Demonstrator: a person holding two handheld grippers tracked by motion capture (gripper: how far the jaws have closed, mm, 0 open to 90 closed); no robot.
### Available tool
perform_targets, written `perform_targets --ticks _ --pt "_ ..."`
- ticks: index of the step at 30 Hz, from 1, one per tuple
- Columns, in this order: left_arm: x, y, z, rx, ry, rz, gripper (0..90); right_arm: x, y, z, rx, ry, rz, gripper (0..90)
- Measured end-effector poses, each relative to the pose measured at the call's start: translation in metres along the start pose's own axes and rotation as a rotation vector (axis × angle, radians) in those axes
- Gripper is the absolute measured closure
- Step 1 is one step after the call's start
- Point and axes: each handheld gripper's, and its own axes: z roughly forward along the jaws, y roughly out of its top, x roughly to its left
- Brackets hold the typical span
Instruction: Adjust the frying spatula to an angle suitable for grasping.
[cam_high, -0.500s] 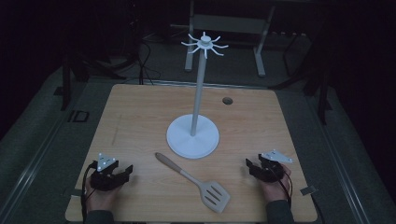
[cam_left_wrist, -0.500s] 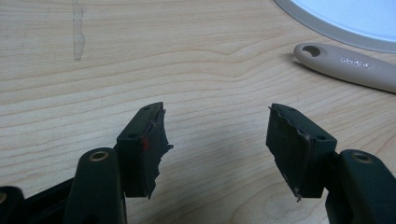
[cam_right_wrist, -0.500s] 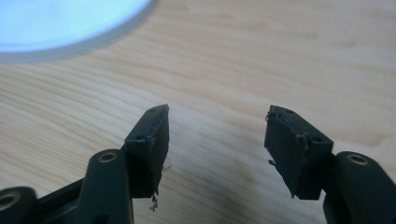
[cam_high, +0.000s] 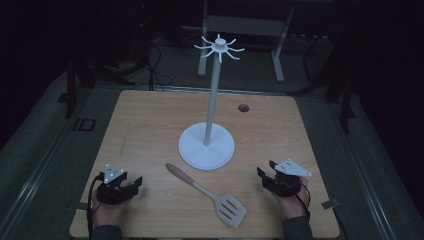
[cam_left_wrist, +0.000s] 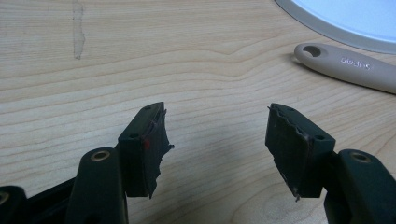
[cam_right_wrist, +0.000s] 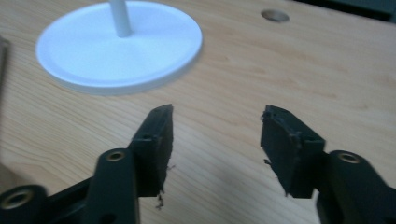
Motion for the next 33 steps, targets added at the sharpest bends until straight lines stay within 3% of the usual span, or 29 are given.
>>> perform_targets --ticks 6,11,14,17,27,33 --pt "-0.001 0.000 0.001 0.007 -0.002 0.008 38.5 0.011 0.015 -0.004 -0.038 0.004 -0.047 52.5" --pt "-0.001 0.000 0.001 0.005 -0.002 0.003 38.4 0.021 0.028 -0.002 0.009 0.028 -0.072 56.4" --pt "-0.001 0.000 0.000 0.004 -0.002 0.000 38.5 0.026 0.036 0.003 0.080 0.050 -0.097 56.3" --pt "0.000 0.000 0.000 0.002 -0.003 -0.008 38.5 0.032 0.041 0.006 0.112 0.067 -0.121 57.4" --pt "-0.001 0.001 0.001 0.006 -0.003 -0.006 38.6 0.059 0.055 0.016 0.158 0.124 -0.255 55.9" --pt "-0.001 0.001 0.001 0.008 -0.005 -0.006 38.6 0.077 0.060 0.026 0.184 0.151 -0.313 56.7"
